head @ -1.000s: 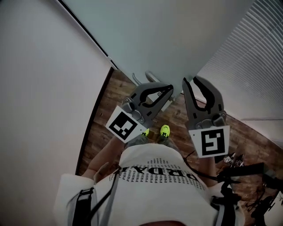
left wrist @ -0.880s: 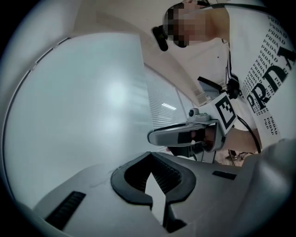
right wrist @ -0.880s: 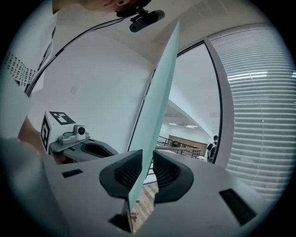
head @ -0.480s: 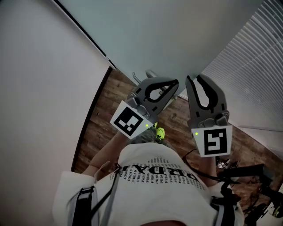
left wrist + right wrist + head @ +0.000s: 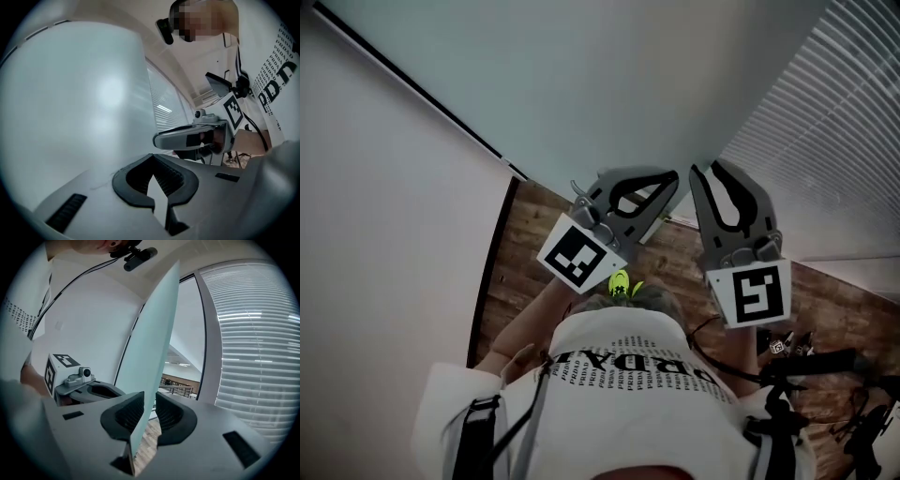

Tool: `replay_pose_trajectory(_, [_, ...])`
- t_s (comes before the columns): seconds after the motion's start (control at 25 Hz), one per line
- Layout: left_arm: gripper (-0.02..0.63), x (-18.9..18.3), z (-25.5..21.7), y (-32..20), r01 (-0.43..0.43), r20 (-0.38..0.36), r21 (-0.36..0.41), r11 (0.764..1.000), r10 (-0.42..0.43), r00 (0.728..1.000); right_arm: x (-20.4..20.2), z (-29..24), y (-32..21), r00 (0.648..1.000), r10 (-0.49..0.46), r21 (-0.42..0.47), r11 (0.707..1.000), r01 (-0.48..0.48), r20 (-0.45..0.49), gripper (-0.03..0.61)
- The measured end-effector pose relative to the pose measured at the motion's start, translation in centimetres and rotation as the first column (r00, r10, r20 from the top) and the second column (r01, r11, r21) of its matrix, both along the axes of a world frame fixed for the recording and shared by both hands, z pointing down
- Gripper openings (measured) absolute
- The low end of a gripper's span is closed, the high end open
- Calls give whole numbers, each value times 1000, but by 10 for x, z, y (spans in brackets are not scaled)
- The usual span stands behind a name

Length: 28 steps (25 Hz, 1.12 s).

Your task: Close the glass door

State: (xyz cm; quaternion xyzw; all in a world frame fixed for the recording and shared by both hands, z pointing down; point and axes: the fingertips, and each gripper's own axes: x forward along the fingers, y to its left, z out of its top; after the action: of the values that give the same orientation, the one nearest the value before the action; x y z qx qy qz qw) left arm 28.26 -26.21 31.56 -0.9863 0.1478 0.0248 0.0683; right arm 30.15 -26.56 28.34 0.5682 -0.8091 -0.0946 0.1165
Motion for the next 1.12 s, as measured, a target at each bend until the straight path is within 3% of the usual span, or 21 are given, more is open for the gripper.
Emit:
replay_pose_trajectory(0.12, [0,1,10,-3,-7,9,-19,1000,7,1000,-1,5,-4,1000,-17,-9,1000,17,15,54])
replay_pose_trajectory(0.32, [0,37,17,-34,29,38,-49,998,-27,999,31,4,-30,996,-79,-8,997,80,43,54])
replay_pose_trajectory(0.52, [0,48,24,-56,67,7,-84,994,-67,998,45,10,-48,986,-156,-11,988,157,58,54])
replay_pose_trajectory(0.76, [0,70,29,-82,94,12,-62,994,-93,996,70,17,-68,975,-194,5,981,194,109,54])
replay_pose_trajectory(1.12, [0,93,29,-121,99,7,-37,994,-99,995,84,43,-70,958,-222,-65,969,237,181,52])
